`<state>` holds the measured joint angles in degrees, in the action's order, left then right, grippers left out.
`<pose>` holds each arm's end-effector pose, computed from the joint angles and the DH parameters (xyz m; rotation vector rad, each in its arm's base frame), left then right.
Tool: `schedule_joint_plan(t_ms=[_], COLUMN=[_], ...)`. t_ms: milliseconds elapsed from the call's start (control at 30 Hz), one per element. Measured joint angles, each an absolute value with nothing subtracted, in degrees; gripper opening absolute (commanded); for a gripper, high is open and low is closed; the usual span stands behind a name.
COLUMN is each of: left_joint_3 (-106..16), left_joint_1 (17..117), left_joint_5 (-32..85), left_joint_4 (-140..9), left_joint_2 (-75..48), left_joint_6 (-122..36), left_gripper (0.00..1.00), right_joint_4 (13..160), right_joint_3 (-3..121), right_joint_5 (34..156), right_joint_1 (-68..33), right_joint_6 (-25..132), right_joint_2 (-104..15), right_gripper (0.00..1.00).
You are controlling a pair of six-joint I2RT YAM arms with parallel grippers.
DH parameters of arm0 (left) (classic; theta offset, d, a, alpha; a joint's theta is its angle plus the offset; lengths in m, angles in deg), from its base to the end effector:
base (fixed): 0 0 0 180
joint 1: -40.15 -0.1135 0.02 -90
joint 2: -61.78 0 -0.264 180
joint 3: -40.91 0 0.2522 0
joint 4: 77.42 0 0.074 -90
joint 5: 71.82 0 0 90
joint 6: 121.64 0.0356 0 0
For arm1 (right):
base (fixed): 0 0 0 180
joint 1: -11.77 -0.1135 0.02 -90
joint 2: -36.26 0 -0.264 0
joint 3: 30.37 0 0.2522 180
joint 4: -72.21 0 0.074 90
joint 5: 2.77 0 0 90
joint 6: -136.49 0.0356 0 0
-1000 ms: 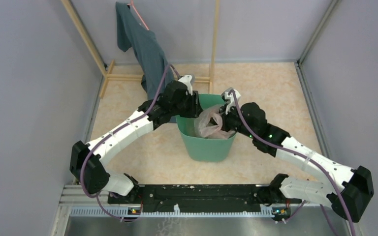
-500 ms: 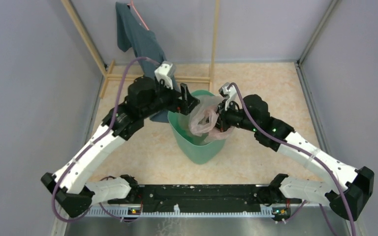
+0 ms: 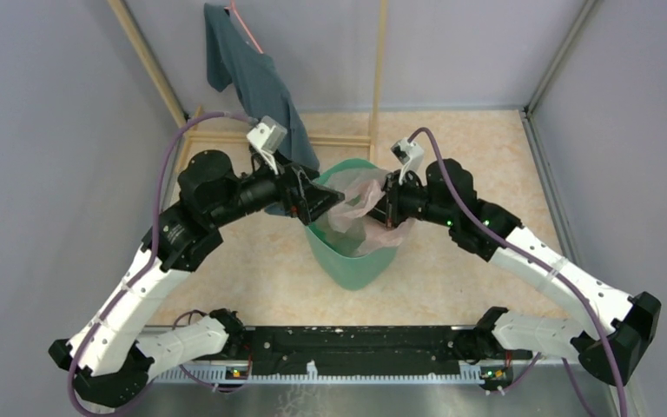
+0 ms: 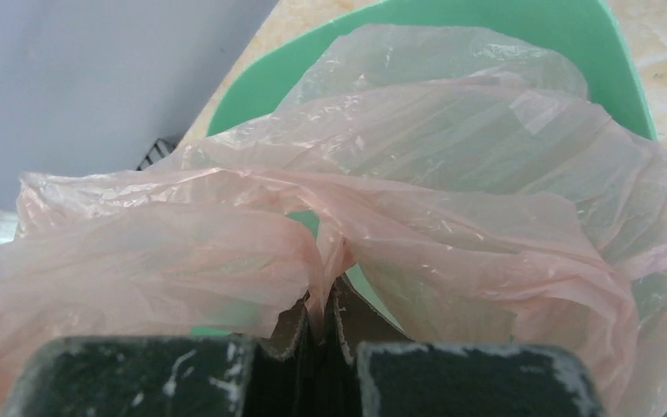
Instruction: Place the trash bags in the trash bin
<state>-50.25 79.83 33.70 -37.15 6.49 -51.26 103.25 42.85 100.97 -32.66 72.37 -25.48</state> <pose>0.1340 -0.1236 0.4700 0.5166 1.6666 -0.9980 0.1687 0.1772 0.3599 -0.5002 1.9859 1.0305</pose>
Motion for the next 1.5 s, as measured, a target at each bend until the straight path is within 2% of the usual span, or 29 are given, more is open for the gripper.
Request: schedule_joint_plan(t_ms=[167, 300, 367, 433, 500, 600, 733, 800, 933, 1067, 1300, 1400, 1500], left_joint_3=[-46.49, -45.36, -45.38, -45.38, -45.42, -45.62, -45.53, -44.75, -43.15, -42.93, -35.81, -32.83, -31.67], left_joint_1=[79.96, 80.00, 80.00, 79.98, 79.98, 80.00, 80.00, 79.96, 79.98, 79.98, 79.98, 79.98, 79.98], left_joint_5=[44.00, 42.27, 40.31, 38.45, 36.55, 32.90, 27.15, 25.55, 24.77, 25.53, 36.11, 38.80, 39.17], left_joint_4=[-39.19, -37.57, -36.50, -35.69, -35.36, -35.19, -34.38, -35.01, -36.59, -39.40, -49.15, -51.25, -52.30], left_joint_2=[4.31, 2.43, 2.23, 2.23, 1.99, 1.20, 1.16, 1.97, 4.09, 5.18, 11.54, 14.43, 15.30], left_joint_6=[-53.48, -54.75, -55.19, -55.74, -56.37, -57.51, -58.95, -59.30, -59.43, -58.62, -50.67, -47.04, -45.18], left_gripper=[0.98, 0.88, 0.77, 0.59, 0.42, 0.25, 0.10, 0.04, 0.00, 0.00, 0.00, 0.00, 0.00], right_joint_4=[102.86, 102.60, 102.88, 102.90, 102.90, 103.23, 104.52, 105.35, 105.74, 106.03, 108.41, 110.75, 114.11], right_joint_3=[46.24, 47.26, 47.26, 47.26, 47.26, 47.26, 47.26, 47.26, 47.66, 50.30, 53.69, 56.29, 59.46], right_joint_5=[101.32, 101.58, 101.60, 101.69, 102.02, 102.63, 103.61, 104.03, 104.12, 102.37, 99.13, 98.59, 98.33], right_joint_1=[-32.66, -32.66, -32.66, -32.66, -32.66, -32.66, -32.66, -32.66, -32.66, -32.66, -32.66, -32.31, -31.85], right_joint_6=[75.35, 75.94, 75.89, 75.65, 75.04, 73.58, 71.50, 70.52, 68.57, 66.76, 63.98, 62.56, 60.00], right_joint_2=[-27.36, -28.32, -28.41, -28.41, -28.43, -28.41, -27.58, -26.05, -22.07, -21.50, -22.79, -24.04, -25.41], right_gripper=[0.09, 0.14, 0.18, 0.25, 0.37, 0.52, 0.69, 0.73, 0.76, 0.91, 0.95, 0.88, 0.70])
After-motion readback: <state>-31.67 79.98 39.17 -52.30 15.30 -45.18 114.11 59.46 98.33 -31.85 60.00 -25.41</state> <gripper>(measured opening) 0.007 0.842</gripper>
